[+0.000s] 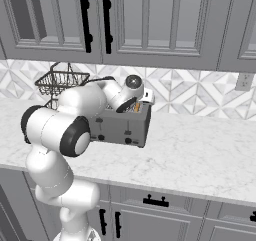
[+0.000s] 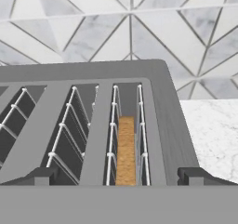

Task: Start the toaster. Once the lever pops up, take the bread to the plate on the dining counter.

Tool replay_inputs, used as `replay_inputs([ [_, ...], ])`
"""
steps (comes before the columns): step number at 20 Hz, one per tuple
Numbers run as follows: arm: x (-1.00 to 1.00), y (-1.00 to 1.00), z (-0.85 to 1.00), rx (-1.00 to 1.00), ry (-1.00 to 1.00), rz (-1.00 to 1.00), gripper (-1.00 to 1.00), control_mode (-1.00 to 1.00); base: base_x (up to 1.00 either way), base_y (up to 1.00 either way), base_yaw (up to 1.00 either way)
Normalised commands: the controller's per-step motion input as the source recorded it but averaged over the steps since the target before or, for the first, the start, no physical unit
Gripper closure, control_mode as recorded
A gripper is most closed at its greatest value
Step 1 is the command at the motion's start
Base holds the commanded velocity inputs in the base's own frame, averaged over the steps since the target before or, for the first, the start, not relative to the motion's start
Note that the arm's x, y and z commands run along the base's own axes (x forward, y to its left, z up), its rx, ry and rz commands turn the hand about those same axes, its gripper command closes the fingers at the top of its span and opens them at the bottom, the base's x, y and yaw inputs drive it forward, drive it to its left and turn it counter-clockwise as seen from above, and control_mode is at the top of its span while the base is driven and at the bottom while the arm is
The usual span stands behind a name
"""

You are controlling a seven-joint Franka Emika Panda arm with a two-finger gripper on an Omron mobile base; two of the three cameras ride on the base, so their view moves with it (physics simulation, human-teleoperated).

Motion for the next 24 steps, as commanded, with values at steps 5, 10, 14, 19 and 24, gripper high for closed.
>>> replay_inputs([
  [5,0.0,0.0,0.0,0.0,0.0,0.0,-1.0,-1.0,0.0,0.0,0.0],
  [10,0.0,0.0,0.0,0.0,0.0,0.0,-1.0,-1.0,0.0,0.0,0.0],
  [14,0.0,0.0,0.0,0.0,0.0,0.0,-1.0,-1.0,0.0,0.0,0.0],
  [19,0.0,0.0,0.0,0.0,0.0,0.0,-1.0,-1.0,0.0,0.0,0.0],
  [24,0.0,0.0,0.0,0.0,0.0,0.0,-1.0,-1.0,0.0,0.0,0.0],
])
